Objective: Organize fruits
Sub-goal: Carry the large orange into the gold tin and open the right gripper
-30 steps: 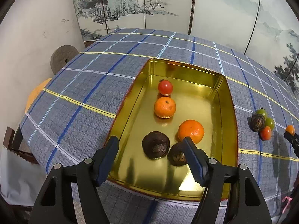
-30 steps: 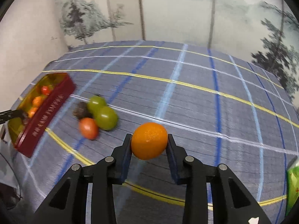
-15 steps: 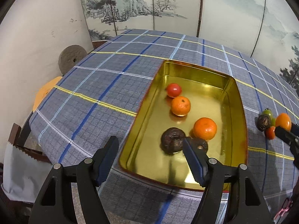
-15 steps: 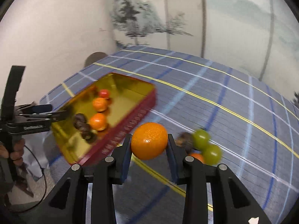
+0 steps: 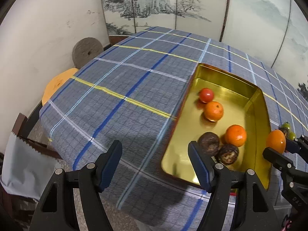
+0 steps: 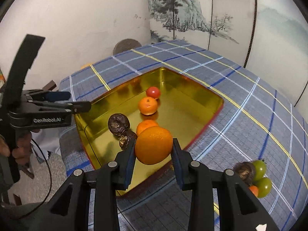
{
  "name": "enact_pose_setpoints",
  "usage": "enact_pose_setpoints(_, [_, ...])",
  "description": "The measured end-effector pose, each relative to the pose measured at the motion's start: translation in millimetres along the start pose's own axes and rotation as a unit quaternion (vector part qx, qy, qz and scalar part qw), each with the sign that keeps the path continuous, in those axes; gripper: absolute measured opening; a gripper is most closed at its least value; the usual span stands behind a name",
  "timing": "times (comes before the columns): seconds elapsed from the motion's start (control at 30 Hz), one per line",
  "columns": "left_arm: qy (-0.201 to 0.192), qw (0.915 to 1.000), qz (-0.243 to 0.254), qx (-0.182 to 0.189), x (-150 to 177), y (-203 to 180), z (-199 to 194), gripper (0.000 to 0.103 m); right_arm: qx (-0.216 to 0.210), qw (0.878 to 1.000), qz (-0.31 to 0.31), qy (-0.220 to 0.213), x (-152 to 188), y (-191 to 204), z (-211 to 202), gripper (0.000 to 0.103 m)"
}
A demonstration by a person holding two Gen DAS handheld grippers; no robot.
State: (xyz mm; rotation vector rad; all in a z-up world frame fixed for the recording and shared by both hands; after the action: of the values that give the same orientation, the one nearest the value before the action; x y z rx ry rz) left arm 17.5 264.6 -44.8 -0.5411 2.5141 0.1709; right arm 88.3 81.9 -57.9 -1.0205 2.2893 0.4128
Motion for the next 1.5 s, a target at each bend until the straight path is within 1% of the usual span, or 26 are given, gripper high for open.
enact_pose_setpoints(0.13, [0.006,0.9997,-0.022,0.001,1,17,3,0.071,-0.002,1.000,-0.005,0.009,1,3,10,0.033])
enact_pose_setpoints(0.37, [0.003,0.9996,-0.028,-0.005,1,28,3,0.071,0.006,1.000,-0.016,0.019,3,5,20,0.033])
enact_pose_setpoints(0.73, [0.001,0.9999,-0.011,0.005,1,20,3,0.071,0.002,0.999,-0.026,0.031,6,14,28,0.034])
enact_pose_setpoints(1.2, [0.001,0.9999,0.010,0.011,6,17,1,0.071,0.002,0.999,-0.027,0.031,10,20,29,0.035])
enact_pose_setpoints(1.5, [-0.003,0.9994,0.033,0.013,8,8,-4,0.071,-0.005,0.999,-0.022,0.029,10,21,26,0.035])
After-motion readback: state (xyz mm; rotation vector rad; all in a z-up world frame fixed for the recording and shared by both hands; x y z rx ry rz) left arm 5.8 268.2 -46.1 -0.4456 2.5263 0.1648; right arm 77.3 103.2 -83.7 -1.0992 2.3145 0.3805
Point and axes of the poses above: each gripper's, at about its wrist camera, not at the fingertips, and z roughly the way its jaws point, y to its left, x to its underside, the point moved 6 cm from there along z, roughly the way its jaws point, and after that the axes turned 2 degrees about y, right-handed, at the moved point
